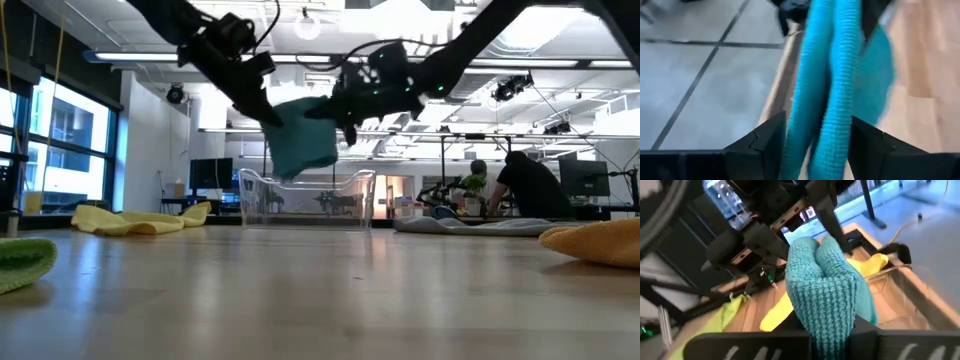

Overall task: Fold microfiber towels
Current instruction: Put the blue towel into the transparent bin

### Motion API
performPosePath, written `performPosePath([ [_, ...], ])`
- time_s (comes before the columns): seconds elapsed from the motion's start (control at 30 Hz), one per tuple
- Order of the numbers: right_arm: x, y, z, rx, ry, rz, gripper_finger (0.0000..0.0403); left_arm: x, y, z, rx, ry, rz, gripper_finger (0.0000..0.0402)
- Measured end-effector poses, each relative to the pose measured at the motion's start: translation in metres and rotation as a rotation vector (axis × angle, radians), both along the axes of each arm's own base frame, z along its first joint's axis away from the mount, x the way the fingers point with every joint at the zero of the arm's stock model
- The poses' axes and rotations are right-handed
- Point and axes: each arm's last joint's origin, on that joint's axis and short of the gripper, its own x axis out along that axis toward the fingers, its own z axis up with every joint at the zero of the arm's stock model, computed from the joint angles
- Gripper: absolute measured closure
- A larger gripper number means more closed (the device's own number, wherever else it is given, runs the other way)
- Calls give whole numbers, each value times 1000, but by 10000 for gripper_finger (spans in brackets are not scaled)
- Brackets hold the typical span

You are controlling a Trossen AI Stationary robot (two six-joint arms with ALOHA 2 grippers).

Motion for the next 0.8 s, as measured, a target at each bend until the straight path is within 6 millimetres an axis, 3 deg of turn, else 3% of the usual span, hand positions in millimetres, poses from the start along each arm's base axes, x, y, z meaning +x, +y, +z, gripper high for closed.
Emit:
performPosePath([
  [0.27,10,-24,-32,256,64,-70,402,-28,17,-18,-94,-52,86,252],
  [0.5,12,-28,-60,386,143,-140,402,-32,17,-28,-127,-81,130,255],
  [0.67,18,-26,-56,418,128,-169,403,-31,17,-32,-114,-107,133,241],
  [0.8,33,-24,-31,391,67,-151,403,-30,18,-30,-97,-131,136,231],
])
